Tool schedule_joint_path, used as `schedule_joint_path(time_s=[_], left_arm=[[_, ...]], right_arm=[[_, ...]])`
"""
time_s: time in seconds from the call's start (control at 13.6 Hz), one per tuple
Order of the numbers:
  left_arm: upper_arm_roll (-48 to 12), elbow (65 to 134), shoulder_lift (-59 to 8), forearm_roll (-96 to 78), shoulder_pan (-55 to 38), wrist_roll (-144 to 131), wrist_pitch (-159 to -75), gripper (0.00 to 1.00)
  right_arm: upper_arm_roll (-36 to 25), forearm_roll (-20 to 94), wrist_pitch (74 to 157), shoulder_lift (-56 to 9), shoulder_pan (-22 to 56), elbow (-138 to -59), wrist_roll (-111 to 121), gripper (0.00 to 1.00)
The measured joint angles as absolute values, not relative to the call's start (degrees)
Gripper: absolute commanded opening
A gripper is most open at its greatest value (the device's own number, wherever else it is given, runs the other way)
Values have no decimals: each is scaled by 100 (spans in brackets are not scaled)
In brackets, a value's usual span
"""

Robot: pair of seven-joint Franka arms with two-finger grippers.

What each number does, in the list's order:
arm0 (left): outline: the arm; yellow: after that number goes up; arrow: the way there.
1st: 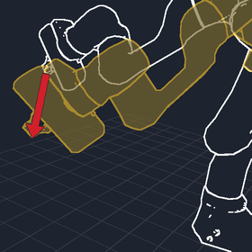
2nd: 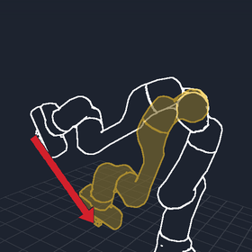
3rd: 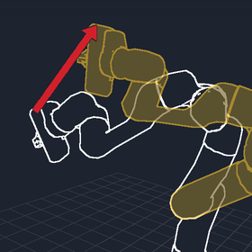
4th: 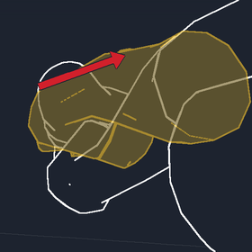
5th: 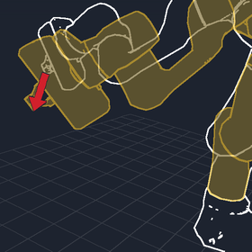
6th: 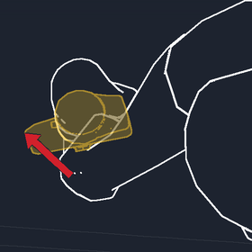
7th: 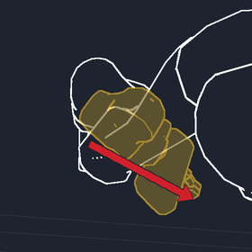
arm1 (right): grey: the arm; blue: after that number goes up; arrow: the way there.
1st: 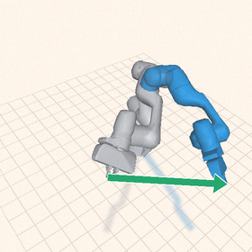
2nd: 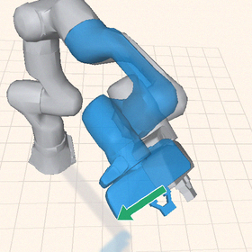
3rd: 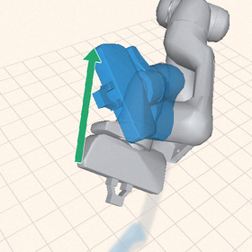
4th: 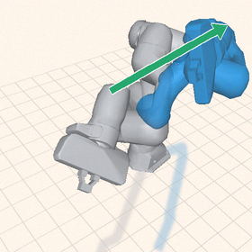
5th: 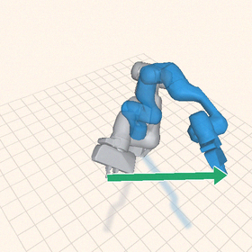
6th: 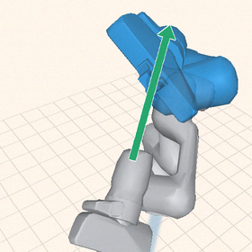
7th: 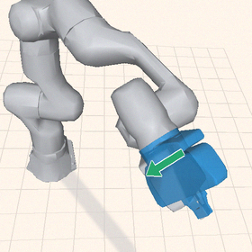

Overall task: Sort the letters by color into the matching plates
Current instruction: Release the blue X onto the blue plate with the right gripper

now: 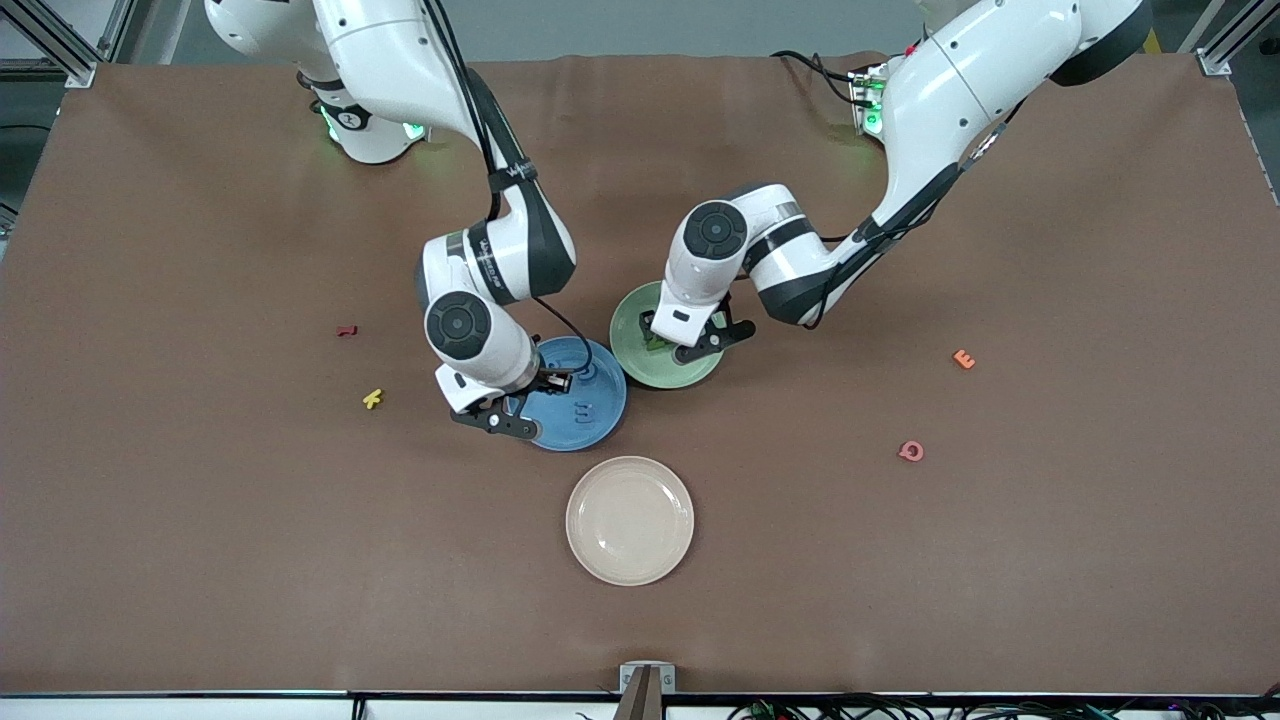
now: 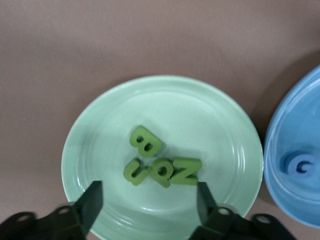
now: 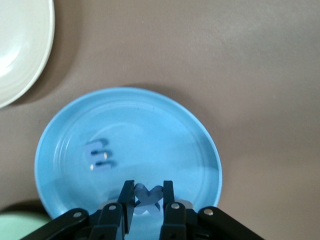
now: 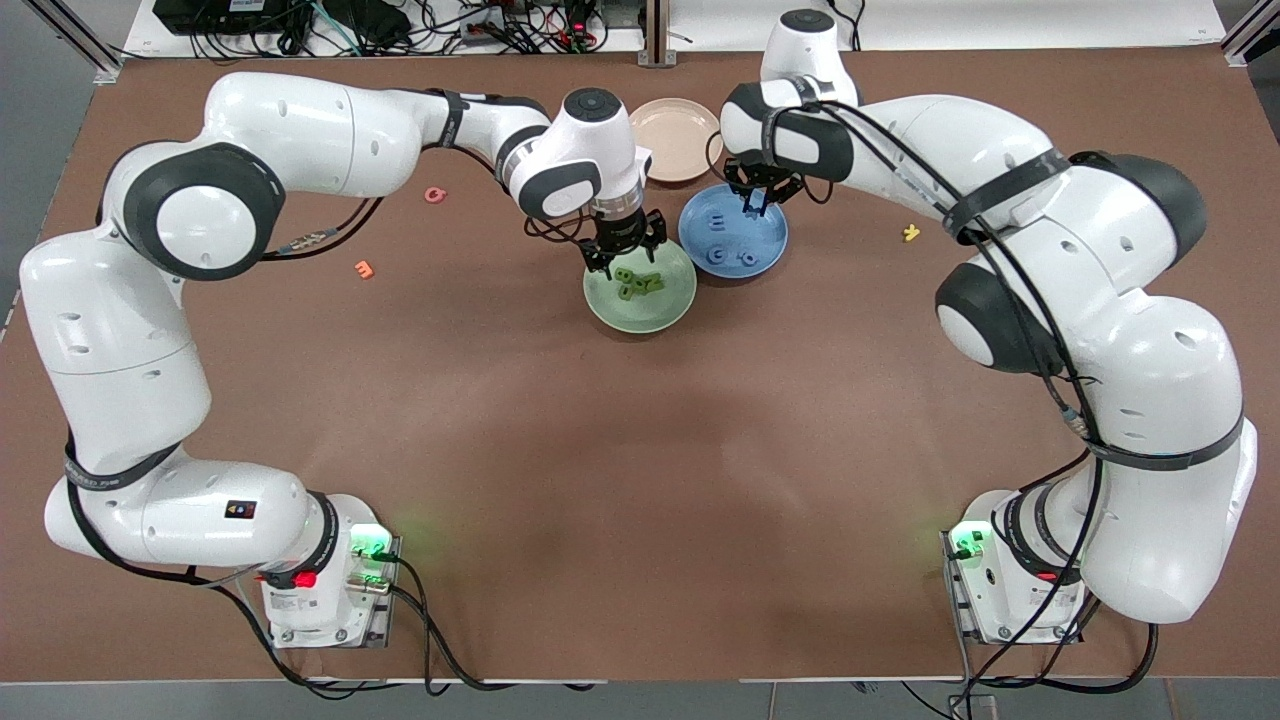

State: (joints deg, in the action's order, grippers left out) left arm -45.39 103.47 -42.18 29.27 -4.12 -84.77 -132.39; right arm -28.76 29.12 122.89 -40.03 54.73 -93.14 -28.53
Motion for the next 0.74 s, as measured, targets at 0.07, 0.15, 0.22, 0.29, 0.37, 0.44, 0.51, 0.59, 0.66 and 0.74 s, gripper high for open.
schedule_joint_path(time_s=[0.07, 0.15, 0.22, 0.29, 0.37, 0.44, 0.51, 0.59, 0.66, 0.74], left_arm=[[-4489, 10280, -4202, 2932, -349, -8471, -13239, 100], [-4445, 10204, -4167, 2939, -235, -8408, -13238, 100], [-4427, 10148, -4097, 2943, -69, -8257, -13238, 100], [-4423, 10102, -3989, 2943, 121, -8059, -13238, 100], [-4423, 10063, -3853, 2943, 316, -7861, -13237, 100], [-4424, 10027, -3704, 2943, 505, -7715, -13227, 100], [-4426, 9993, -3563, 2943, 655, -7632, -13163, 100], [-4428, 9927, -3431, 2943, 765, -7572, -12984, 100], [-4426, 9816, -3321, 2943, 836, -7500, -12692, 100], [-4425, 9660, -3238, 2943, 892, -7391, -12298, 100]], right_arm=[[-2867, 2916, 12436, -4104, 5471, -9280, -2853, 16], [-2845, 2917, 12532, -4183, 5467, -9263, -2857, 16], [-2835, 2919, 12565, -4234, 5461, -9248, -2863, 16], [-2830, 2921, 12572, -4267, 5448, -9244, -2865, 16], [-2829, 2921, 12580, -4288, 5430, -9244, -2866, 16], [-2827, 2921, 12613, -4313, 5405, -9243, -2866, 16], [-2824, 2922, 12661, -4342, 5379, -9243, -2866, 16], [-2814, 2922, 12693, -4371, 5356, -9241, -2866, 16], [-2805, 2922, 12713, -4402, 5337, -9236, -2866, 16], [-2802, 2924, 12732, -4436, 5311, -9216, -2866, 16]])
